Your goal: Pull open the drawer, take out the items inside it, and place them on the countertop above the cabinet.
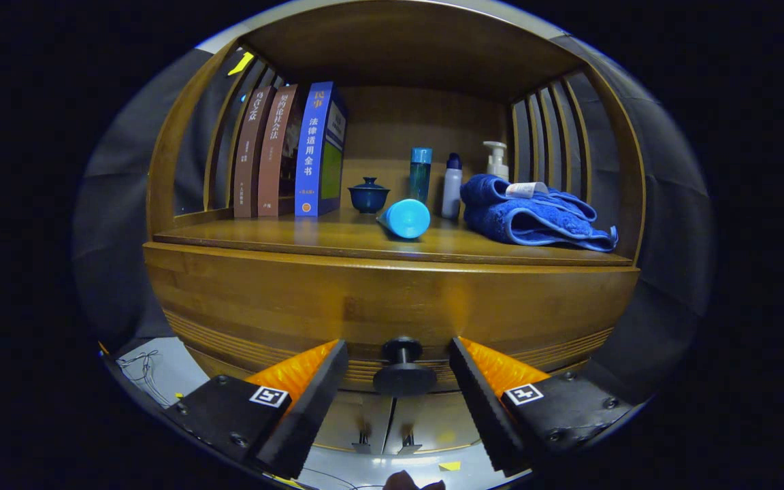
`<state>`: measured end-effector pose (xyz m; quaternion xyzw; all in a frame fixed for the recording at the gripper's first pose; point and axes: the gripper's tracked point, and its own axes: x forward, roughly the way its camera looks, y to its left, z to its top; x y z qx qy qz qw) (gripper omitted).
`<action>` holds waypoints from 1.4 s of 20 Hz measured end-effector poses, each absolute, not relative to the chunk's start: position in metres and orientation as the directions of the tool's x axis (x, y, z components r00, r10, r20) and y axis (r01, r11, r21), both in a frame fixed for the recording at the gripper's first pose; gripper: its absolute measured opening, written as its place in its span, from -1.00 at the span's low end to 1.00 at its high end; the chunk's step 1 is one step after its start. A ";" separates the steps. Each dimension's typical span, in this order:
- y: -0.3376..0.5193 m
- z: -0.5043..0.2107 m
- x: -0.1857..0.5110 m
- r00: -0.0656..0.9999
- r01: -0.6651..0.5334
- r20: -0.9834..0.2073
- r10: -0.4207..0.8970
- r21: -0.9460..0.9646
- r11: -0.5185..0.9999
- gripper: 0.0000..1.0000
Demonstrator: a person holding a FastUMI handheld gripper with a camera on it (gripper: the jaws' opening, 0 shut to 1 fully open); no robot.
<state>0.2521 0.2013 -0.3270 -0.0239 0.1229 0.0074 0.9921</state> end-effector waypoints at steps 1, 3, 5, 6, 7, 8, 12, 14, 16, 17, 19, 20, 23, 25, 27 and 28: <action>0.204 -0.326 0.252 0.971 -0.021 -0.238 0.009 -0.050 0.999 0.99; 0.206 -0.332 0.252 0.972 -0.026 -0.236 0.008 -0.072 0.997 0.98; 0.211 -0.341 0.251 0.969 -0.057 -0.246 0.032 -0.097 0.994 1.00; 0.213 -0.344 0.247 0.965 -0.083 -0.257 0.058 -0.089 0.993 1.00; 0.213 -0.343 0.243 0.962 -0.101 -0.263 0.075 -0.084 0.991 0.99; 0.213 -0.339 0.238 0.962 -0.115 -0.257 0.090 -0.085 0.990 0.99; 0.210 -0.306 0.226 0.968 -0.127 -0.225 0.113 -0.053 0.990 0.99; 0.210 -0.279 0.218 0.971 -0.139 -0.203 0.129 -0.040 0.989 0.99; 0.209 -0.249 0.214 0.978 -0.138 -0.167 0.128 -0.049 0.989 0.99; 0.208 -0.236 0.213 0.980 -0.135 -0.153 0.125 -0.054 0.989 0.98; 0.211 -0.212 0.205 0.984 -0.130 -0.133 0.123 -0.050 0.990 0.98; 0.214 -0.202 0.200 0.984 -0.134 -0.128 0.126 -0.053 0.990 0.98; 0.229 -0.176 0.183 0.979 -0.162 -0.136 0.153 -0.054 0.985 0.98; 0.235 -0.152 0.168 0.980 -0.166 -0.120 0.158 -0.058 0.984 0.98; 0.241 -0.128 0.150 0.983 -0.159 -0.095 0.155 -0.041 0.986 0.99; 0.245 -0.116 0.140 0.984 -0.160 -0.087 0.157 -0.027 0.987 0.98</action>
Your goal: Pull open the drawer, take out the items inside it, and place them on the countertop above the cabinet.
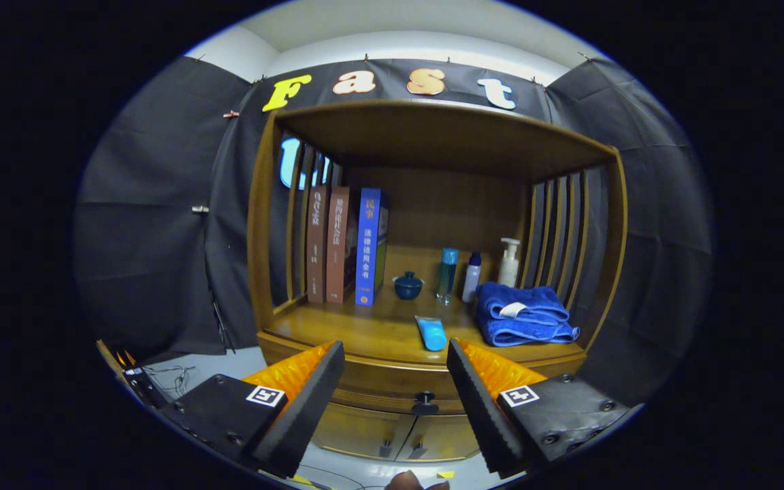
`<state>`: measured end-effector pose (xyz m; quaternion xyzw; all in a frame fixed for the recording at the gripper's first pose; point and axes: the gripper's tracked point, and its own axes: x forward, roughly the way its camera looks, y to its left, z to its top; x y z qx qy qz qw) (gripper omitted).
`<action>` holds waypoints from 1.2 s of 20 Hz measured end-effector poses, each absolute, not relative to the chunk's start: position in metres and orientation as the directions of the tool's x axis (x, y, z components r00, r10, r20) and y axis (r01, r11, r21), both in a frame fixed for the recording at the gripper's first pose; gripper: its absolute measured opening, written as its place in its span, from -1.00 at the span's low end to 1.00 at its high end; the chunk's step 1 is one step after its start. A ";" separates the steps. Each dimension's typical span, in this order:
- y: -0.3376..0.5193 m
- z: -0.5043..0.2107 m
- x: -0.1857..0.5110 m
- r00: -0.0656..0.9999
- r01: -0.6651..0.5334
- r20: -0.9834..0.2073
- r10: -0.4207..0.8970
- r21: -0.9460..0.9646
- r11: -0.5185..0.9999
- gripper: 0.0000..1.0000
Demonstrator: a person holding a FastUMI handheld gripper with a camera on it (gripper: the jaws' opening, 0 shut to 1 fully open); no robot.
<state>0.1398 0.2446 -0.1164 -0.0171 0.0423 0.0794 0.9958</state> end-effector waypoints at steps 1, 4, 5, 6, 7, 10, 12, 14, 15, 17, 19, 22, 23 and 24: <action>0.247 -0.105 0.130 0.985 -0.159 -0.077 0.157 -0.018 0.987 0.98; 0.248 -0.072 0.100 0.988 -0.143 -0.063 0.142 -0.015 0.990 0.98; 0.247 -0.061 0.091 0.989 -0.136 -0.057 0.135 -0.023 0.990 0.98; 0.244 -0.048 0.082 0.992 -0.124 -0.042 0.122 -0.029 0.992 0.98; 0.244 -0.036 0.074 0.993 -0.114 -0.030 0.113 -0.030 0.993 0.98; 0.245 -0.008 0.044 0.994 -0.106 -0.028 0.106 -0.020 0.994 0.97; 0.242 0.008 0.020 0.994 -0.109 -0.027 0.108 -0.017 0.994 0.98; 0.231 0.026 0.000 0.996 -0.085 0.007 0.086 -0.035 0.996 0.98; 0.224 0.035 -0.012 0.998 -0.064 0.027 0.065 -0.041 0.997 0.98; 0.219 0.053 -0.029 0.997 -0.048 0.058 0.049 -0.022 0.999 0.97; 0.213 0.068 -0.040 0.997 -0.041 0.072 0.040 0.006 0.999 0.97; 0.207 0.091 -0.050 0.994 -0.038 0.106 0.035 0.026 0.999 0.98; 0.206 0.094 -0.051 0.993 -0.040 0.112 0.038 0.022 0.999 0.98; 0.206 0.096 -0.052 0.993 -0.040 0.114 0.038 0.013 0.999 0.97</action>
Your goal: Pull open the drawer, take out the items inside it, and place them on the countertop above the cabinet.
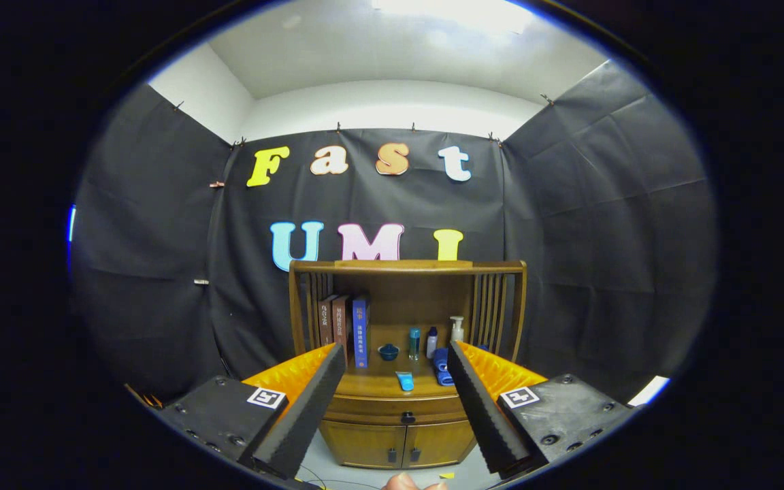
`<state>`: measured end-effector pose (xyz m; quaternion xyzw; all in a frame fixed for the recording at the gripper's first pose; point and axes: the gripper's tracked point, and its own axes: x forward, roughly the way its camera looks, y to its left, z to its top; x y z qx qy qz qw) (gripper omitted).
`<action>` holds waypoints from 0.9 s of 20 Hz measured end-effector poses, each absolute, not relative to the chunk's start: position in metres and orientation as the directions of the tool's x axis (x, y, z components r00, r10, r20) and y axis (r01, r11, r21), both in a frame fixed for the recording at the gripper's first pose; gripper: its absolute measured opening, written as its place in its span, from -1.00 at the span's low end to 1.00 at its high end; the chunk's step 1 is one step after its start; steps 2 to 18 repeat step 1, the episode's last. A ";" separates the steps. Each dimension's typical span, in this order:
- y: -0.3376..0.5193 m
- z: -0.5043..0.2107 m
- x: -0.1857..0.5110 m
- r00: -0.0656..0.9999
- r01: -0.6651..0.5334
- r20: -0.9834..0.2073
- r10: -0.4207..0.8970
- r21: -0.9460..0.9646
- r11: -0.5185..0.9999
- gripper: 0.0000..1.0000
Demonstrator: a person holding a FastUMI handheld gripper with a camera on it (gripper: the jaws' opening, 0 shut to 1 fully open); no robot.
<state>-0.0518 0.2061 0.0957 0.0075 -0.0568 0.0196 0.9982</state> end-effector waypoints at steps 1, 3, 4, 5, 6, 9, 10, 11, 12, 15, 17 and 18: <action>0.208 0.097 -0.053 0.992 -0.047 0.114 0.045 0.008 0.999 0.97; 0.208 0.097 -0.053 0.992 -0.047 0.114 0.045 0.008 0.999 0.97; 0.208 0.097 -0.053 0.992 -0.047 0.114 0.045 0.008 0.999 0.97; 0.208 0.097 -0.053 0.992 -0.047 0.114 0.045 0.008 0.999 0.97; 0.208 0.097 -0.053 0.992 -0.047 0.114 0.045 0.008 0.999 0.97; 0.208 0.097 -0.053 0.992 -0.047 0.114 0.045 0.008 0.999 0.97; 0.208 0.097 -0.053 0.992 -0.047 0.114 0.045 0.008 0.999 0.97; 0.208 0.097 -0.053 0.992 -0.047 0.114 0.045 0.008 0.999 0.97; 0.208 0.097 -0.053 0.992 -0.047 0.114 0.045 0.008 0.999 0.97; 0.208 0.097 -0.053 0.992 -0.047 0.114 0.045 0.008 0.999 0.97; 0.208 0.097 -0.053 0.992 -0.047 0.114 0.045 0.008 0.999 0.97; 0.208 0.097 -0.053 0.992 -0.047 0.114 0.045 0.008 0.999 0.97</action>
